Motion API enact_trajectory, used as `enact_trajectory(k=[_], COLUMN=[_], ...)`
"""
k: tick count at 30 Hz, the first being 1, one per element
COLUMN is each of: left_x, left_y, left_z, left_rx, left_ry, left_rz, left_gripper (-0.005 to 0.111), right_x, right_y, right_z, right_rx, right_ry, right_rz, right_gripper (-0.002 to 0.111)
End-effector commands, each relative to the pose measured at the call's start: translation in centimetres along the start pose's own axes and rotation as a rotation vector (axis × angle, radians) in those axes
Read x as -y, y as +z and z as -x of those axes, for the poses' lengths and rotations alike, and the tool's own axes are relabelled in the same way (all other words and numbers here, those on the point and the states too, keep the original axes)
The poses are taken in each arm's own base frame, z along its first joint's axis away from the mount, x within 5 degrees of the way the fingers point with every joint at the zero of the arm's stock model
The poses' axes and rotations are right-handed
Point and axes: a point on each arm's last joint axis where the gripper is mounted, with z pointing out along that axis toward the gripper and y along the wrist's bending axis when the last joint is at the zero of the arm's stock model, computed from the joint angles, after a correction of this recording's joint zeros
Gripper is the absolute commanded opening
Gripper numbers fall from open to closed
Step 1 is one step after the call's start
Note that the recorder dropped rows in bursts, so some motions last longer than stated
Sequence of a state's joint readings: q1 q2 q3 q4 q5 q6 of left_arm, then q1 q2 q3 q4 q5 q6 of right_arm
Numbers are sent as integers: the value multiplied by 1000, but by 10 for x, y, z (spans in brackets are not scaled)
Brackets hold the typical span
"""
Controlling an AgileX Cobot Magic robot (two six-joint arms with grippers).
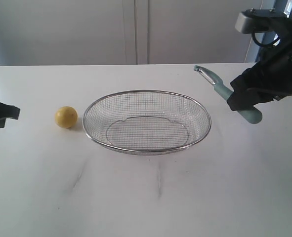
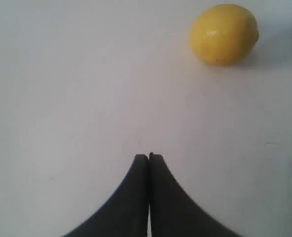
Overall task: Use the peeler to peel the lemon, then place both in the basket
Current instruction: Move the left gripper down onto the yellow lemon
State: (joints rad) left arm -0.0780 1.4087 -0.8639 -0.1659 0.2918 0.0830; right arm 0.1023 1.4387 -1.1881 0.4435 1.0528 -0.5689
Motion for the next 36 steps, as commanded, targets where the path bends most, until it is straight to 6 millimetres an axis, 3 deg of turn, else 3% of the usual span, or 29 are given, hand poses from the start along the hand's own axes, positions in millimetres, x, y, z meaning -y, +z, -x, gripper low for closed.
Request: enact_trajectory(k=[1, 7, 13, 16, 20, 24, 33, 36], left_x=[22, 48, 50, 50, 50, 48, 47, 58], left_y=[16, 40, 67, 72, 77, 84, 100, 103], left_z=[16, 38, 51, 56, 59, 61, 58, 56], left_rx=[-15, 28, -4, 2, 16, 56, 52, 58], left_ry=[87, 162, 162, 173, 341, 456, 452, 482], left_rz=[-75, -105, -108, -107, -103, -82, -70, -83], left_gripper=[0, 0, 3, 23, 74, 104, 105, 105], right_x=[-1, -1, -1, -1, -1, -1, -1, -1], right_y=[-3, -3, -3, -3, -3, -3, -3, -3], right_z=[0, 0, 0, 0, 0, 0, 0, 0], right_rx=[16, 16, 16, 16, 16, 14, 14, 14], right_ry=[-7, -15, -15, -15, -15, -14, -14, -14], right_rz=[-1, -1, -1, -1, -1, 0, 0, 0], right_gripper=[0, 0, 0, 0, 0, 0, 0, 0])
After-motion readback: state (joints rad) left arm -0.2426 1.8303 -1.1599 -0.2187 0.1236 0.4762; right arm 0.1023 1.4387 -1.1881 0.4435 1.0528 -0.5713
